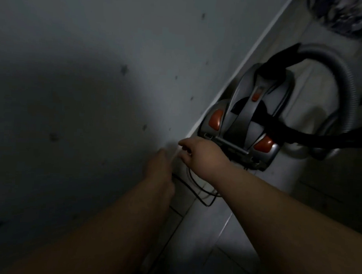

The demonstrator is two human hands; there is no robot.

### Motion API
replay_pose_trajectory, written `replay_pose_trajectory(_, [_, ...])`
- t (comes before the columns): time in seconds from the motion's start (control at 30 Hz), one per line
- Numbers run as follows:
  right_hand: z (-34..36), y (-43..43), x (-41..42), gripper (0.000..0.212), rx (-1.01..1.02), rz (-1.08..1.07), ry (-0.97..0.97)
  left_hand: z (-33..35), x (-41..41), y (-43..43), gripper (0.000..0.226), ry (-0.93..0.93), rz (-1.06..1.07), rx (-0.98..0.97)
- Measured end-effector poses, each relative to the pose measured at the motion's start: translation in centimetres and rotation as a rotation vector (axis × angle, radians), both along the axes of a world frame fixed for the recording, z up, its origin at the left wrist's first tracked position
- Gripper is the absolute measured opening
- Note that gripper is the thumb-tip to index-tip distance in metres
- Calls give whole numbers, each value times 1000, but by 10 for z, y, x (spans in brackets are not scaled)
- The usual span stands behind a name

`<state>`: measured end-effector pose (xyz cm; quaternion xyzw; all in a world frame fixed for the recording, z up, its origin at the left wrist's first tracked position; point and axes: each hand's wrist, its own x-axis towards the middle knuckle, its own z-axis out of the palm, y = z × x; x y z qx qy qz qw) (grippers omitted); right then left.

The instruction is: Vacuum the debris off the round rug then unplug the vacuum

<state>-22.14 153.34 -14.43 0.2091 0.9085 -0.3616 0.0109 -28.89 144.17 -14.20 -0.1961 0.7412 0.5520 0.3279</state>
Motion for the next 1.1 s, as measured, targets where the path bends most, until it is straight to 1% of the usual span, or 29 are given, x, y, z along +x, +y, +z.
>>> replay_pose_trajectory(0.07, [34, 21, 18, 43, 18, -49, -12, 21, 8, 17, 38, -18, -51, -15])
replay_pose_trajectory(0.13, [66, 46, 37, 41, 47, -90, -33, 53, 23, 41, 26, -23, -134, 34])
replay_pose_trajectory(0.2, [97, 71, 60, 37, 66, -127, -75, 83, 42, 65, 20, -33, -229, 2])
replay_pose_trajectory(0.27, [126, 97, 81, 35, 91, -155, -124, 103, 55, 87, 23, -15, -302, 1])
replay_pose_trajectory(0.3, [140, 110, 93, 35, 95, -166, -144, 119, 63, 99, 28, -9, -345, 8])
replay_pose_trajectory(0.37, [168, 138, 116, 39, 103, -189, -158, 135, 75, 121, 50, -27, -434, 15])
replay_pose_trajectory(0.4, [178, 151, 125, 41, 109, -196, -158, 144, 80, 132, 54, -29, -468, 18])
replay_pose_trajectory(0.47, [195, 177, 135, 41, 109, -186, -170, 155, 83, 149, 39, -11, -507, 21])
replay_pose_trajectory(0.5, [201, 190, 137, 40, 110, -178, -181, 159, 82, 156, 36, 14, -521, 11])
replay_pose_trajectory(0.53, [206, 203, 136, 37, 114, -165, -184, 161, 80, 165, 43, 32, -530, -6])
replay_pose_trajectory(0.6, [210, 227, 129, 35, 130, -143, -178, 155, 73, 181, 59, 50, -553, -21])
replay_pose_trajectory(0.67, [209, 246, 117, 38, 126, -131, -173, 146, 63, 197, 63, 66, -578, -26])
replay_pose_trajectory(0.7, [204, 254, 109, 39, 124, -131, -170, 145, 59, 207, 61, 63, -583, -44])
replay_pose_trajectory(0.77, [192, 271, 89, 41, 118, -110, -193, 136, 44, 226, 49, 76, -627, -62])
replay_pose_trajectory(0.83, [175, 289, 73, 42, 129, -78, -236, 121, 30, 247, 36, 89, -706, -78])
replay_pose_trajectory(0.87, [166, 300, 65, 42, 163, -62, -244, 109, 22, 260, 34, 99, -757, -81])
replay_pose_trajectory(0.97, [139, 326, 43, 44, 267, -26, -294, 75, 6, 278, 43, 122, -853, -145])
replay_pose_trajectory(1.03, [118, 342, 34, 46, 315, -41, -318, 51, -4, 291, 42, 91, -945, -171])
replay_pose_trajectory(1.1, [101, 351, 26, 46, 362, -19, -360, 25, -12, 296, 48, 71, -1032, -211])
